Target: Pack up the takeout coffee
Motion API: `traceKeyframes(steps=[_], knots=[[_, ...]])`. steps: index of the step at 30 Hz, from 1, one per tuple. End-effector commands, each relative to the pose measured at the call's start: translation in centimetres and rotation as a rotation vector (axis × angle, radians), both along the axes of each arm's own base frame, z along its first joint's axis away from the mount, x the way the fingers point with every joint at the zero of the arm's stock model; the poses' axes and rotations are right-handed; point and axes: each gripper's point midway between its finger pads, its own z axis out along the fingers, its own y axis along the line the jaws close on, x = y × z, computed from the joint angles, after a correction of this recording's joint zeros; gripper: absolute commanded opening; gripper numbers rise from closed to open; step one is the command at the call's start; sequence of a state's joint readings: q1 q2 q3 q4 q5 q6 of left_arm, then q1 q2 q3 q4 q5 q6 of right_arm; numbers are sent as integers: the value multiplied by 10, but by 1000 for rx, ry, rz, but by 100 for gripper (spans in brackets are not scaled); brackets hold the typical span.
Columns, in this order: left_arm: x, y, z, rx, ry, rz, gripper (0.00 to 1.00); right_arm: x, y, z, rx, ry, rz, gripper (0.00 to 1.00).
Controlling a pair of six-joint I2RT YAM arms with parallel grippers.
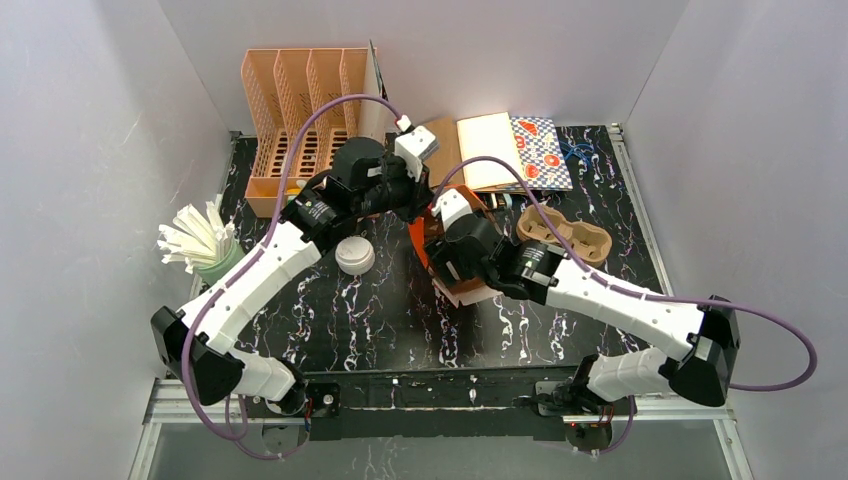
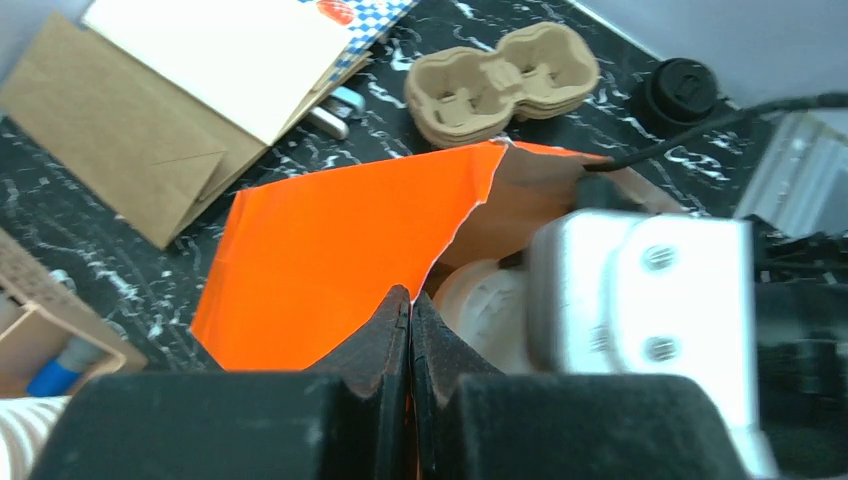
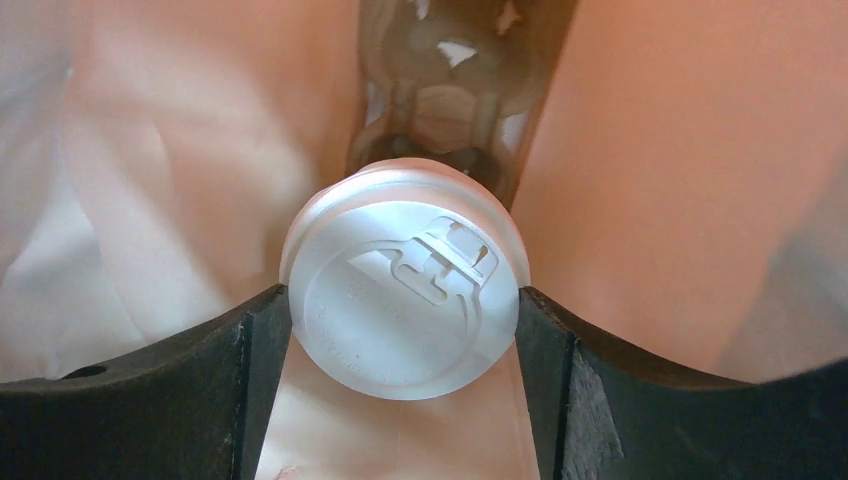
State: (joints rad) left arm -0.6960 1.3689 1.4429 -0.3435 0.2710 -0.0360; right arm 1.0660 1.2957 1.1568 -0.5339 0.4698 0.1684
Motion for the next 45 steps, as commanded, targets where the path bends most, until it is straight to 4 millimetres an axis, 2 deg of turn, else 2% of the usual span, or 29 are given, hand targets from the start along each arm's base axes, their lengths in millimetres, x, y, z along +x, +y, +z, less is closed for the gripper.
traceKeyframes(steps=[1, 5, 9, 15, 21, 27, 31, 36, 45], knots=[[-4, 16, 1, 58, -110, 10, 0, 1, 0, 29, 91, -122, -48, 32], [-21, 13, 7, 21, -160, -37, 0, -20, -10, 13, 109, -105, -58, 32], [-37, 10, 11, -15, -179, -88, 0, -40, -14, 7, 171, -94, -23, 32], [-47, 3, 22, -71, -155, -109, 0, -57, -17, -5, 162, -105, -13, 32], [-56, -8, 39, -116, -174, -152, 0, -62, -17, 4, 240, -166, -6, 32], [-60, -29, 51, -107, -208, -198, 0, -62, -26, -9, 117, -247, -62, 32], [-65, -39, 57, -104, -227, -222, 0, -66, -33, -12, 130, -278, -78, 32], [-75, -51, 48, -36, -236, -249, 0, -66, -38, -11, 200, -296, -74, 34], [-96, -67, 40, 78, -287, -273, 0, -61, -52, -33, 138, -295, -172, 32]])
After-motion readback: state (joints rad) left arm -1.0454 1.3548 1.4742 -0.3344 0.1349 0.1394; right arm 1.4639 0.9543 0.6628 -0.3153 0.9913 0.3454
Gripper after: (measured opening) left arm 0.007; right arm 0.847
